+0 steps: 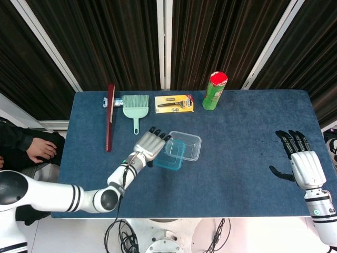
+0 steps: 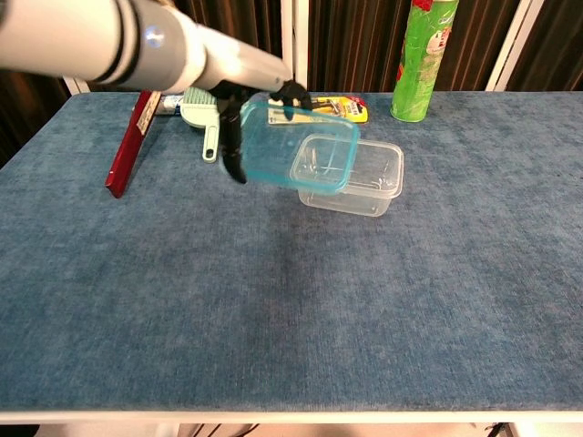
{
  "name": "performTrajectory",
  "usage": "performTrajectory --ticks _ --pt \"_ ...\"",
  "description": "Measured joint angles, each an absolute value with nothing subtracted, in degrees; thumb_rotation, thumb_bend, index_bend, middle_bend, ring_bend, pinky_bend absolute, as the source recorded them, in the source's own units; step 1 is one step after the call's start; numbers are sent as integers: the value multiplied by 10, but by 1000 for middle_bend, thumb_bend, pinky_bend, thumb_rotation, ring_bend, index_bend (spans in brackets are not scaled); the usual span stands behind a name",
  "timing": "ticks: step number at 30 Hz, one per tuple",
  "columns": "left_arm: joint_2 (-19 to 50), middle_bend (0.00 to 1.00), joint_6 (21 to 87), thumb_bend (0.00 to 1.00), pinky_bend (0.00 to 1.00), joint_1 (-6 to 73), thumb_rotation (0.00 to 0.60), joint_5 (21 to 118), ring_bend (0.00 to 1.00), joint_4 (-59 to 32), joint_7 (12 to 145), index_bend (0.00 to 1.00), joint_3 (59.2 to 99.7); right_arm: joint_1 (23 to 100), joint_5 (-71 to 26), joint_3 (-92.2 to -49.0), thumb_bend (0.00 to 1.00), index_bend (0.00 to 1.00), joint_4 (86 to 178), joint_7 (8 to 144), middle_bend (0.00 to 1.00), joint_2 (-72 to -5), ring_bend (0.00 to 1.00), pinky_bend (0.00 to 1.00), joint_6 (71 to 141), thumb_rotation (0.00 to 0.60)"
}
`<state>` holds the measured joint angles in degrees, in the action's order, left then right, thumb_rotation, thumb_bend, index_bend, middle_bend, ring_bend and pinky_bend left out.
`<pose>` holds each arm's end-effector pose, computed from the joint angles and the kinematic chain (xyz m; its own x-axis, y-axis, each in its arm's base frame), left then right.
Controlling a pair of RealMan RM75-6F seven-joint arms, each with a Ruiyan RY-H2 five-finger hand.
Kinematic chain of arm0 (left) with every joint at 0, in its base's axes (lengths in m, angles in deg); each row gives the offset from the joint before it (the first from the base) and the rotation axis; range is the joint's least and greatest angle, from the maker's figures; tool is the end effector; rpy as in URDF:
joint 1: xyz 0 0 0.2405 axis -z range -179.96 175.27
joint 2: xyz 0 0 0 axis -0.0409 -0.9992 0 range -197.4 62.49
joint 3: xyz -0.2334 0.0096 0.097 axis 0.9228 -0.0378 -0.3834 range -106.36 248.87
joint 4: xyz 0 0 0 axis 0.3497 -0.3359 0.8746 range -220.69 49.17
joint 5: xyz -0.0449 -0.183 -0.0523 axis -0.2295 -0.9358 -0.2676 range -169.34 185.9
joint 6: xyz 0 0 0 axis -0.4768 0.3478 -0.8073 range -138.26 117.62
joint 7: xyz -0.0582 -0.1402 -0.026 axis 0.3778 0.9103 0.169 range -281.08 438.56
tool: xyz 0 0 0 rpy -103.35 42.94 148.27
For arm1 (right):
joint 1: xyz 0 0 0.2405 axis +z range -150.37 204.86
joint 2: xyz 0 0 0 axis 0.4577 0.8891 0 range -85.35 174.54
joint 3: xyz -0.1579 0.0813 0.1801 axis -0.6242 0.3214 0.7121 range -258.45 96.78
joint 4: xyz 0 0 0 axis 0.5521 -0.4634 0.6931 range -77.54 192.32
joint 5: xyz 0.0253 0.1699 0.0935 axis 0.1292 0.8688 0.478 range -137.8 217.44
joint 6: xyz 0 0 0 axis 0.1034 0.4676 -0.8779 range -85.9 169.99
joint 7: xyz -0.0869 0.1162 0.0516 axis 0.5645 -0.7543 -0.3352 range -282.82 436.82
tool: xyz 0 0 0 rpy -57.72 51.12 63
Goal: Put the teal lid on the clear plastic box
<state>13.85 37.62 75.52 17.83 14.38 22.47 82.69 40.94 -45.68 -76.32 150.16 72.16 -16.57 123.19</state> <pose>0.0046 0.3628 -0.0128 0.7292 0.3756 0.5721 0.6734 -0.5426 -0.5021 -0.2735 -0.2402 0.1819 0.3566 0.0161 0.9341 -0.9239 -0.1422 0.3552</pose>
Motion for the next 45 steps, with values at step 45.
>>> performTrajectory --ticks 45 --pt "294 160 164 157 2 1037 600 -131 51 -203 241 209 673 395 -436 -751 109 0 1495 712 84 -160 0 0 1212 600"
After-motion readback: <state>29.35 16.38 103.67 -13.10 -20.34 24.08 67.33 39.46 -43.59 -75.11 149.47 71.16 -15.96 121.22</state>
